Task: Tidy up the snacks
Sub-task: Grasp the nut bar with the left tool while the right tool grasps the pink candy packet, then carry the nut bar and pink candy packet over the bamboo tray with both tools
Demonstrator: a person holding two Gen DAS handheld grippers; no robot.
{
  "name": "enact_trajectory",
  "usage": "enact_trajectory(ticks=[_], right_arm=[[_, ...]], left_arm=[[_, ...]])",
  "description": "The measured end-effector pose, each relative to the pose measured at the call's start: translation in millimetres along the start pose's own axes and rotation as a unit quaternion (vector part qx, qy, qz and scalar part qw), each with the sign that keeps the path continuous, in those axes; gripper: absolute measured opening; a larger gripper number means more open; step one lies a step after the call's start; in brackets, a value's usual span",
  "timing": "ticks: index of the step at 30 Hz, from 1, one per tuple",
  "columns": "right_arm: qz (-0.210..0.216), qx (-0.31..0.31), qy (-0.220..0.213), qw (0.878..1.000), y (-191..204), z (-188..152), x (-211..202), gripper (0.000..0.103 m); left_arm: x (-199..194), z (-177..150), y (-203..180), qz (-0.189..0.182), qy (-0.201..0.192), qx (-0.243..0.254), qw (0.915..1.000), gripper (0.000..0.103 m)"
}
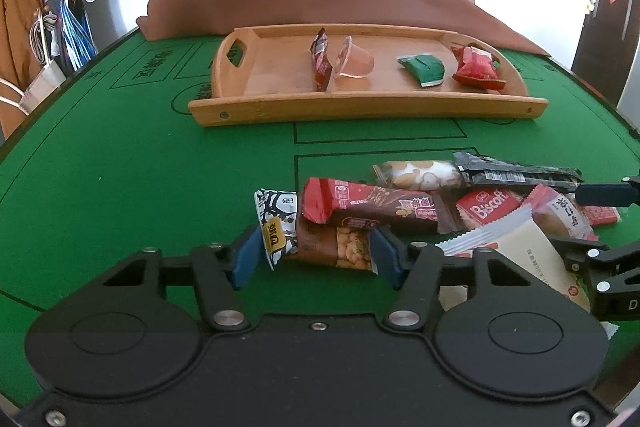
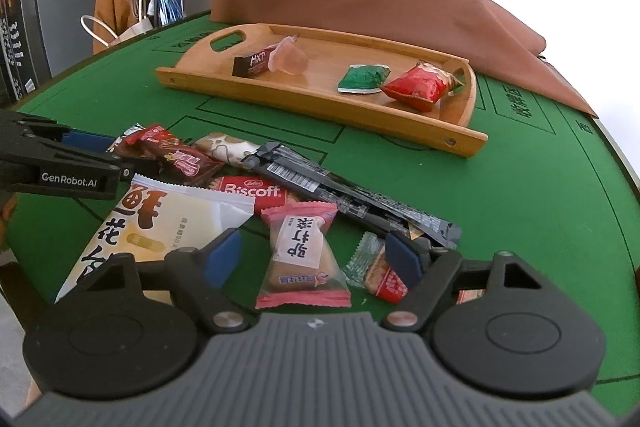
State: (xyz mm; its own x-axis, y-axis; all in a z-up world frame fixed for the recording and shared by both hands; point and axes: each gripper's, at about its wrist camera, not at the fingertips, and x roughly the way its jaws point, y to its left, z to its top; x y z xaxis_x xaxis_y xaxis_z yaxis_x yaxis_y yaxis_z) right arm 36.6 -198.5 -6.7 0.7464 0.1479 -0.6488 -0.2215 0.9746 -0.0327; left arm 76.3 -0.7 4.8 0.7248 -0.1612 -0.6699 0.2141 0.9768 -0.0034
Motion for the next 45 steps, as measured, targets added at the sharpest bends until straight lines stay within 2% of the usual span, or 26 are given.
enact_trajectory(ticks=[4, 8, 14, 16, 18, 23, 24, 28, 30, 39, 45], right_arm=[[-0.001, -0.001, -0.004, 1.000, 1.1, -1.4, -0.3, 0.086], [-0.001, -0.003, -0.006, 1.000, 2.9, -1.3, 0.1, 0.084], [0.004, 0.000, -0.007, 1.000, 6.2, -0.4, 1.0, 0.079], [0.007, 0.004, -0.007, 1.000, 7.0, -0.7, 1.2, 0.079], [0.009, 0.011, -0.010, 1.000, 7.1, -1.1, 3.4, 0.079], [0.014, 0.024, -0.015, 1.000, 8.5, -1.1, 6.0, 0.071], [0.016, 0.026, -0.015, 0.999, 8.8, -1.5, 5.5, 0.064], [-0.003, 0.018, -0.017, 1.000, 10.9, -2.4, 3.7, 0.042], [-0.004, 0.023, -0.016, 1.000, 8.5, -2.0, 2.1, 0.037], [0.018, 0.054, -0.004, 0.998, -2.8, 3.3, 0.6, 0.035], [0.032, 0.068, -0.015, 0.997, -10.4, 14.3, -7.1, 0.033]], left_arm=[[-3.8, -0.6, -1.9, 0.011, -0.006, 0.006, 0.9999, 0.047], [-6.4, -1.4, -2.8, 0.015, -0.008, 0.011, 0.9998, 0.047], [1.3, 1.8, -3.1, 0.014, -0.003, 0.007, 0.9999, 0.055], [6.4, 3.5, -2.4, 0.002, 0.000, 0.002, 1.0000, 0.064], [11.8, 5.4, -2.1, -0.002, -0.005, 0.000, 1.0000, 0.066], [11.9, 8.6, -6.0, 0.006, -0.002, -0.003, 1.0000, 0.055], [10.3, 7.8, -6.8, 0.005, -0.005, 0.000, 1.0000, 0.050], [5.4, 5.1, -7.2, 0.003, -0.001, 0.002, 1.0000, 0.050], [2.8, 3.6, -5.8, 0.006, 0.000, 0.000, 1.0000, 0.049], [-16.9, 7.2, 1.7, 0.023, -0.023, 0.000, 0.9995, 0.049], [-22.9, 23.0, 13.8, 0.035, -0.038, -0.007, 0.9987, 0.049]])
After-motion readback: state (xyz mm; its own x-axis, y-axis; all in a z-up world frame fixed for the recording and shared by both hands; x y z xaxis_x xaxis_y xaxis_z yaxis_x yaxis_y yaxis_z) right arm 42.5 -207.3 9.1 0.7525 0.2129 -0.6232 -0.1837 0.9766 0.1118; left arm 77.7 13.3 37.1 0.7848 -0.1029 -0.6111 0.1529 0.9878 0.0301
